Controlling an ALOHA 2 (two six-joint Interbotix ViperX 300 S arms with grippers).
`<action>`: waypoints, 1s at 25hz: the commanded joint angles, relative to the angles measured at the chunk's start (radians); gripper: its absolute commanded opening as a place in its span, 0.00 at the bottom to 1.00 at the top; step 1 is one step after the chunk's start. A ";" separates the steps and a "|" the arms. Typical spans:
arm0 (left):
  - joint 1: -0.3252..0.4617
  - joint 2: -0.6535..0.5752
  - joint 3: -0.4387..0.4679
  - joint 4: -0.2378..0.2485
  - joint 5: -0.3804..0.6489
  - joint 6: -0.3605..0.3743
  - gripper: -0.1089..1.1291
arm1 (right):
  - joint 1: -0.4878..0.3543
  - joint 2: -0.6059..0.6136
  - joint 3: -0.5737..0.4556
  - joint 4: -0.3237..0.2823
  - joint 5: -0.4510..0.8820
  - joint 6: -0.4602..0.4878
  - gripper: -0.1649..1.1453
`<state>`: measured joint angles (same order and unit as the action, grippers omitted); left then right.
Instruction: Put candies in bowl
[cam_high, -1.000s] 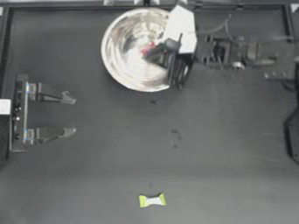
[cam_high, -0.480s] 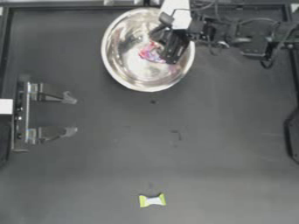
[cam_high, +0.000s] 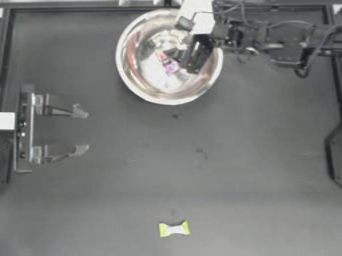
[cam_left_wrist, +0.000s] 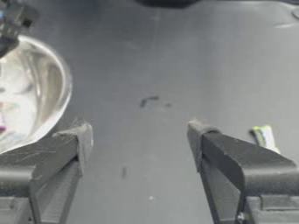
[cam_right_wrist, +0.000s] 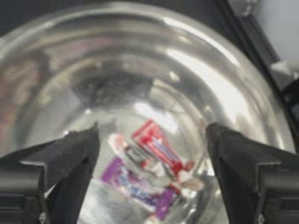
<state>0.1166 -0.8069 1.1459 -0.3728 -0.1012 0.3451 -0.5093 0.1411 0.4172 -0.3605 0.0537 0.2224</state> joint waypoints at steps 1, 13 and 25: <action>0.003 0.008 -0.011 -0.002 -0.008 0.002 0.87 | 0.043 -0.127 0.048 0.014 -0.041 0.005 0.88; 0.014 0.005 -0.011 -0.002 -0.006 0.003 0.87 | 0.209 -0.479 0.357 0.124 -0.264 0.014 0.88; 0.017 -0.046 -0.011 0.000 0.003 0.011 0.87 | 0.388 -0.746 0.598 0.172 -0.400 0.017 0.88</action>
<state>0.1335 -0.8437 1.1459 -0.3728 -0.0966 0.3528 -0.1304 -0.5691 1.0094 -0.1994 -0.3313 0.2393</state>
